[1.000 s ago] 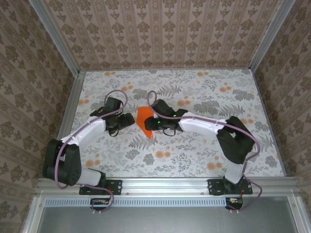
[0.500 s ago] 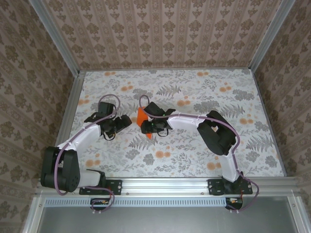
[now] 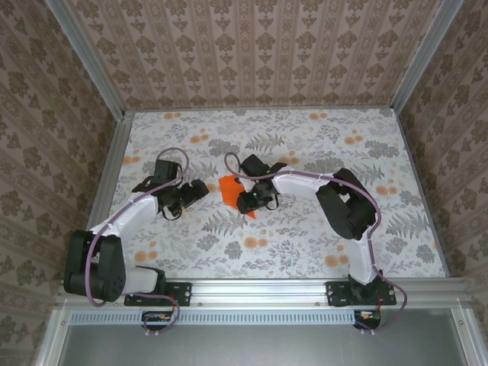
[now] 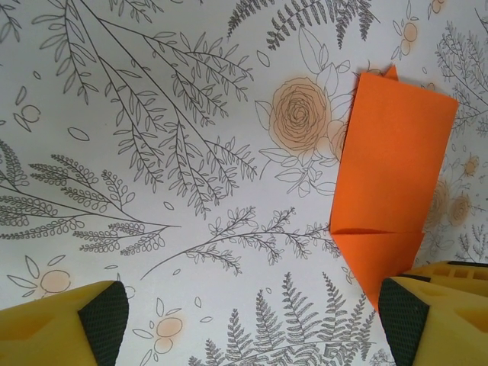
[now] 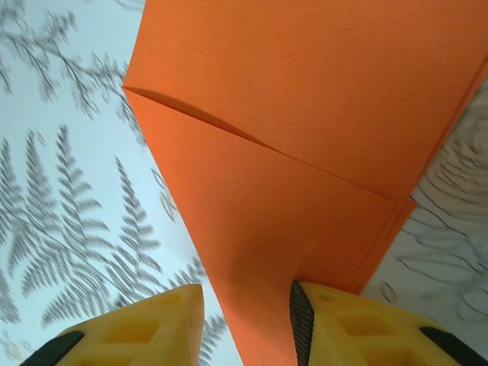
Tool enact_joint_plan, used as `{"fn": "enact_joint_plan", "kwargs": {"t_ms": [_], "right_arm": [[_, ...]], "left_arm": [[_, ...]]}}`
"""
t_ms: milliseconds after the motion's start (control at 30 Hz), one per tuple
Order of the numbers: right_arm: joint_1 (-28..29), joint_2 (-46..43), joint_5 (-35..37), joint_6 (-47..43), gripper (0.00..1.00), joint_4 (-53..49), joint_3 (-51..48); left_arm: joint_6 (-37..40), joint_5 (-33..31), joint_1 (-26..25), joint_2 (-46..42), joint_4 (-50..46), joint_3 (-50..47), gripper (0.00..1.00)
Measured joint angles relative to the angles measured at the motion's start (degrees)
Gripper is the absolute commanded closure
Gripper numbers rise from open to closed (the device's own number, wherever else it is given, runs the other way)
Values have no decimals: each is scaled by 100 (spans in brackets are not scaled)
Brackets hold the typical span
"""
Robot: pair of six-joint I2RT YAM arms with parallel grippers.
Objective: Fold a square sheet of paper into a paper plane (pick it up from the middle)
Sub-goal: Fold the wing for the fifth time at the center of the table.
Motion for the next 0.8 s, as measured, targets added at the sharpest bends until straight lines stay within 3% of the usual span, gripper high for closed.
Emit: {"fn": "enact_joint_plan", "kwargs": {"t_ms": [200,367,800], "right_arm": [[-127,-667,-111,-258,55,55,-564],[-125,-1333,-105,199,61,673,-833],[-125,-732,-28,949,68,1143,-831]], "left_arm": [[-2,103,-17,46,74,0,11],[-39,225,-105,162,313,-31,11],[-533,404,-726,232,1036,-216,10]]}}
